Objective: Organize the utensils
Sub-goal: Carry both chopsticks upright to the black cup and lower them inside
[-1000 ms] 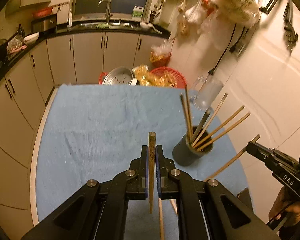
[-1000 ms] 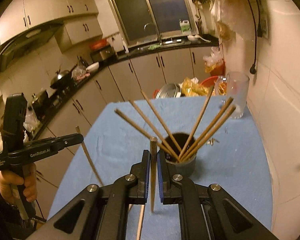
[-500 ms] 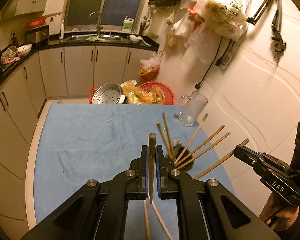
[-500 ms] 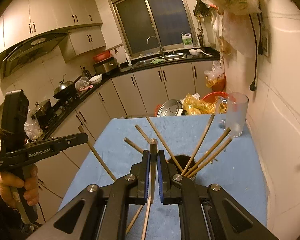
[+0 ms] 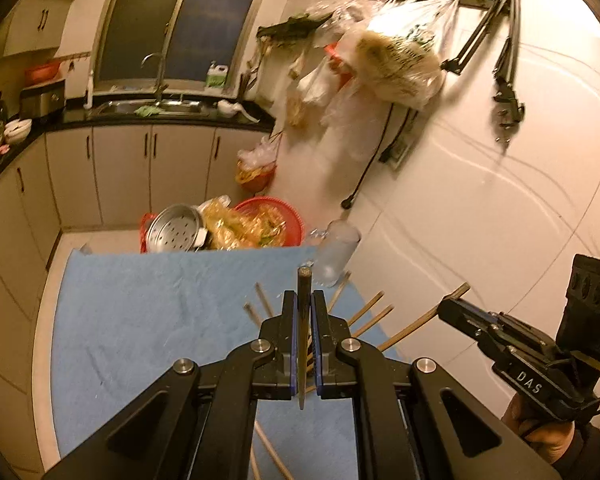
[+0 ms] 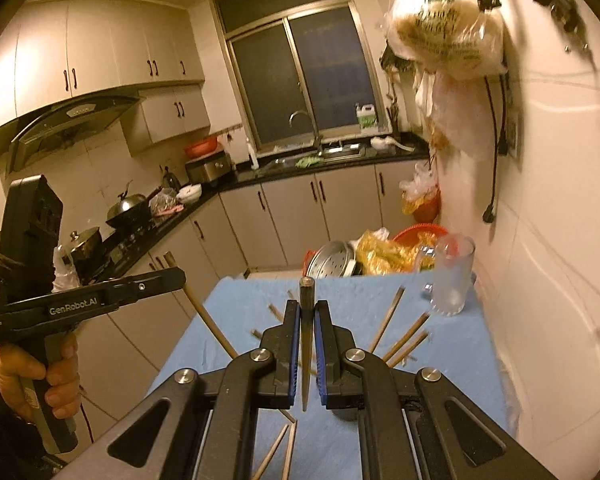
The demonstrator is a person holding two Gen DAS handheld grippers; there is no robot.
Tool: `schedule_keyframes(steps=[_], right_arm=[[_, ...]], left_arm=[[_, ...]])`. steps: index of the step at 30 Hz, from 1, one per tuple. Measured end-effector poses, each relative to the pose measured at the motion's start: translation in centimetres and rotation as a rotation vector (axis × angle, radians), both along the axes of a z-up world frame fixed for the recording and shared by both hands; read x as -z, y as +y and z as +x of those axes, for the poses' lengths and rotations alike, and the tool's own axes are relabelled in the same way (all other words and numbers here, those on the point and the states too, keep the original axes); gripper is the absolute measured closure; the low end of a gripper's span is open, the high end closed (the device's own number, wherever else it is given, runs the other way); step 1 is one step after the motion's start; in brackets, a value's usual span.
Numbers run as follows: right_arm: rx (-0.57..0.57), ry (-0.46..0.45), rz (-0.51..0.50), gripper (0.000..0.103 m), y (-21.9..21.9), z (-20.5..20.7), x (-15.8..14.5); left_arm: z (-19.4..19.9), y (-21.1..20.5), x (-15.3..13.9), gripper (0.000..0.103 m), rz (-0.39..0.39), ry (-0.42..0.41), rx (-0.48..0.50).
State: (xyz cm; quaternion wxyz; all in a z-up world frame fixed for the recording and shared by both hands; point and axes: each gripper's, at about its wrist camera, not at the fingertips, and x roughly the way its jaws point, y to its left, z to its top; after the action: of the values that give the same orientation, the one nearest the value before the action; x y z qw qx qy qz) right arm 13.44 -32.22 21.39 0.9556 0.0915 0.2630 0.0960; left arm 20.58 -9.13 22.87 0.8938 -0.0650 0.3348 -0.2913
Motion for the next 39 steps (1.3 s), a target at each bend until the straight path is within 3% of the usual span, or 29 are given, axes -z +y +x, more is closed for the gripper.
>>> schedule_keyframes(steps=[6,11,22,39], right_arm=[[0.044,-0.04,-0.017,0.095,-1.0,-0.1,-1.4],[0.075,-0.058,-0.038,0.095,-1.7,0.4,-1.9],[0.105,-0.026,-0.053,0.095,-2.4,2.5,0.6],[0.094,0.081,-0.073,0.095,-2.9,3.9,4.6]], left_arm=[[1.0,-1.6,-1.7,0.097,-0.004,-0.055,0.011],[2.2,-2.9,-1.6,0.097,0.005,-0.084,0.0],[3.5,-6.1,2.5,0.097,0.093,-0.031,0.014],[4.0,-7.0,8.0,0.097,0.165,0.096,0.018]])
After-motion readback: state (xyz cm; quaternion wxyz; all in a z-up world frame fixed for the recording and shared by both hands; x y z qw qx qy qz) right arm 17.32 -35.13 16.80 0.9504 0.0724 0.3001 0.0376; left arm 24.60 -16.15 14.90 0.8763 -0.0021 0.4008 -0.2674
